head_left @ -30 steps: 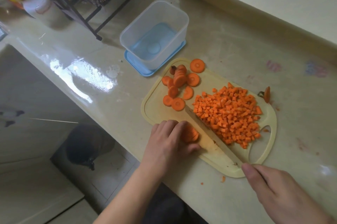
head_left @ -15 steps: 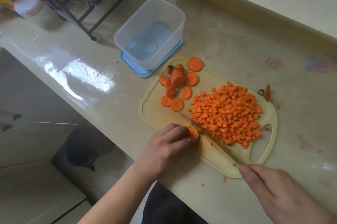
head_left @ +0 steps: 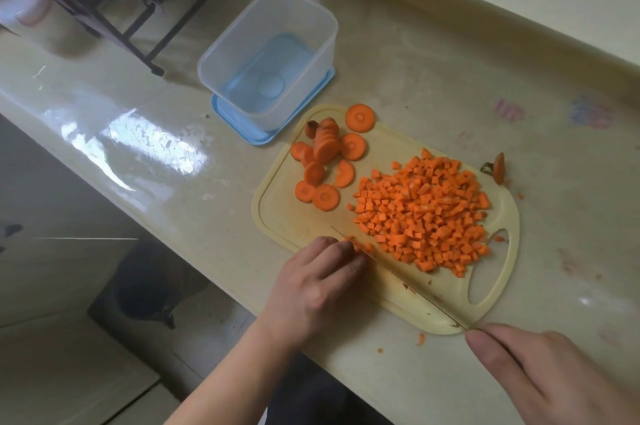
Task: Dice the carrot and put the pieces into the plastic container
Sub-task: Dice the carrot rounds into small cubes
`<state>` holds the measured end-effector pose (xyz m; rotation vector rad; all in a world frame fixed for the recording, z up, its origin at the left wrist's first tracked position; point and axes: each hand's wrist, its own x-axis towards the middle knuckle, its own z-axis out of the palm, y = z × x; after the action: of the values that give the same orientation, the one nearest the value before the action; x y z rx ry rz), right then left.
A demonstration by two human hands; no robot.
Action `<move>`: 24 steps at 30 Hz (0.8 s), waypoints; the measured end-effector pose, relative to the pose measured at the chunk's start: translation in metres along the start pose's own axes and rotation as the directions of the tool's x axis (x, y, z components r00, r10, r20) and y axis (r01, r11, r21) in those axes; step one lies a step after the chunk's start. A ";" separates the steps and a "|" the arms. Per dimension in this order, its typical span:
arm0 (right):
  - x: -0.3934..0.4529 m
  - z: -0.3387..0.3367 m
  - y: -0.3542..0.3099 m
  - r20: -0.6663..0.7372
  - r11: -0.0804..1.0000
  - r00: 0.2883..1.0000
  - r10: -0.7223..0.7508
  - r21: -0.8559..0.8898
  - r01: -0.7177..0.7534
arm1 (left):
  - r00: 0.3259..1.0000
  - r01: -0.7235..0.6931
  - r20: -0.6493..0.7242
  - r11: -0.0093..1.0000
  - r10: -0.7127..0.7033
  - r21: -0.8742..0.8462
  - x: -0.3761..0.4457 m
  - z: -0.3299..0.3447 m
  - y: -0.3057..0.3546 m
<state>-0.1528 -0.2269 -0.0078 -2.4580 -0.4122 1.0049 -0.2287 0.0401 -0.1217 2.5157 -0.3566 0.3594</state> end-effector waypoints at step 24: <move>0.003 0.016 -0.001 -0.036 0.997 0.996 -0.077 0.027 0.078 | 0.994 0.050 -0.099 0.999 -0.051 -0.016 -0.004 -0.004 0.007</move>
<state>-0.1625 -0.2199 -0.0192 -2.4116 -0.4752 0.9280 -0.2353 0.0374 -0.1168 2.4775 -0.2552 0.4593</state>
